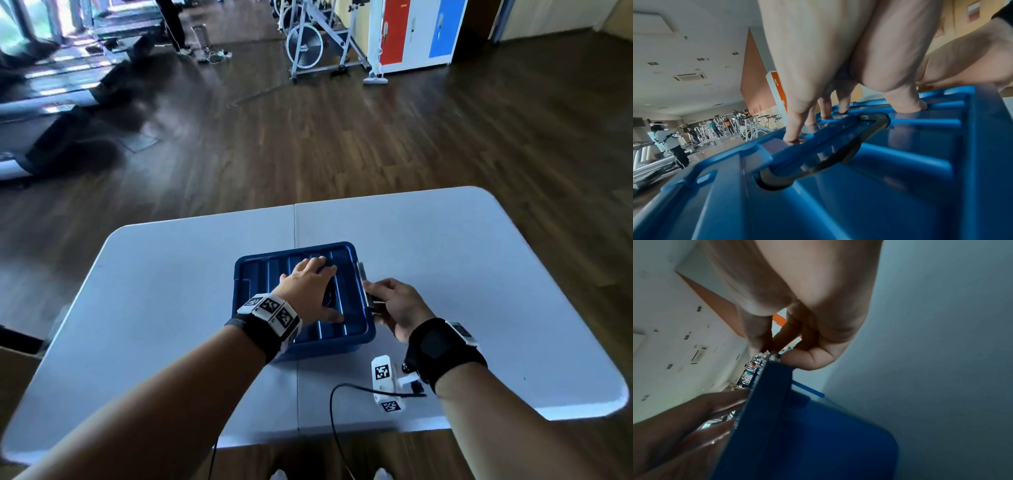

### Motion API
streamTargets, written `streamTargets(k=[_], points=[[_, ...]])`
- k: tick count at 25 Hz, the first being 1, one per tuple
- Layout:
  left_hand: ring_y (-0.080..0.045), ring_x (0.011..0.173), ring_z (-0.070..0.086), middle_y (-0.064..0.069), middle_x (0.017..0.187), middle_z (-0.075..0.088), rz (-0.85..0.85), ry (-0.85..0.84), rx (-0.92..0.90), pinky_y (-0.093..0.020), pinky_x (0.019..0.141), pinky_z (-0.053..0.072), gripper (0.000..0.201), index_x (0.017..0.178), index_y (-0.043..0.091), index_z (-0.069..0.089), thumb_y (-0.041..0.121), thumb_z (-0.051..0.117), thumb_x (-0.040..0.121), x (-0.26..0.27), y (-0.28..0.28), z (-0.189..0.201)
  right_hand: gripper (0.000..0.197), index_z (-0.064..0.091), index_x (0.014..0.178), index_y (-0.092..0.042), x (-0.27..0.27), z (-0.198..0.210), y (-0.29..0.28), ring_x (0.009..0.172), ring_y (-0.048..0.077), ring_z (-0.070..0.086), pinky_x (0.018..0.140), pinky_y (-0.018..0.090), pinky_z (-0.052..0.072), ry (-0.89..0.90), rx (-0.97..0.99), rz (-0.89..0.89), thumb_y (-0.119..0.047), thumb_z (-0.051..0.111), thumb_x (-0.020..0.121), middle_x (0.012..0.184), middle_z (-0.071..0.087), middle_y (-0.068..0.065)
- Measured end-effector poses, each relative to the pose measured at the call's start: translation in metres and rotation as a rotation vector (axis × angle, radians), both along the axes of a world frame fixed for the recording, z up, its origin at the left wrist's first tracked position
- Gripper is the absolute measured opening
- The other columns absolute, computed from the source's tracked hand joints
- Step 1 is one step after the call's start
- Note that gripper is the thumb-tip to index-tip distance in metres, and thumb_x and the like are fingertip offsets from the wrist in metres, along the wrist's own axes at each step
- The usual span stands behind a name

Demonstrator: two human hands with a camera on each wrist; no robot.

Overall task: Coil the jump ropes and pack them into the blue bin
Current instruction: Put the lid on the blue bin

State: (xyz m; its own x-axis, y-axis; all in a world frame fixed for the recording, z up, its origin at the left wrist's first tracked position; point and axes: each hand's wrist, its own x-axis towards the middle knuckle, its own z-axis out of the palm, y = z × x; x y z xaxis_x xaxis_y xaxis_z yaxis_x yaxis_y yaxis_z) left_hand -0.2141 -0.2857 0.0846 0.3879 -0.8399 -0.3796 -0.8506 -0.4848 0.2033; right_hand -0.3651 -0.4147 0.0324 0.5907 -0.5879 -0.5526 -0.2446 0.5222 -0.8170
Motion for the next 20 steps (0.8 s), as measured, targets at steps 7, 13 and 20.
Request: streamTargets(k=[7, 13, 20], points=[[-0.021, 0.154, 0.005, 0.005, 0.167, 0.009, 0.033, 0.027, -0.024, -0.064, 0.119, 0.020, 0.106, 0.160, 0.026, 0.019, 0.060, 0.076, 0.078, -0.001, 0.002, -0.002, 0.014, 0.067, 0.084, -0.009, 0.024, 0.010, 0.002, 0.067, 0.030, 0.069, 0.054, 0.036, 0.056, 0.248, -0.364, 0.194, -0.019, 0.076, 0.083, 0.081, 0.070, 0.009], [-0.021, 0.156, 0.002, 0.005, 0.168, 0.009, 0.080, 0.102, -0.136, -0.062, 0.122, 0.012, 0.104, 0.159, 0.027, 0.025, 0.061, 0.078, 0.076, 0.001, 0.009, -0.014, 0.056, 0.048, 0.142, -0.014, 0.025, 0.036, 0.018, 0.129, 0.029, 0.047, 0.103, 0.040, 0.046, 0.476, -1.223, 0.494, -0.026, 0.064, 0.089, 0.141, 0.051, 0.008], [-0.020, 0.144, 0.034, 0.002, 0.156, 0.035, 0.209, 0.217, -0.430, -0.033, 0.116, 0.030, 0.071, 0.144, 0.028, 0.052, 0.039, 0.081, 0.081, 0.018, 0.043, -0.015, 0.055, 0.053, 0.133, -0.012, 0.032, 0.049, 0.039, 0.141, 0.026, 0.033, 0.110, 0.041, 0.042, 0.537, -1.303, 0.862, -0.044, 0.063, 0.090, 0.140, 0.046, 0.004]])
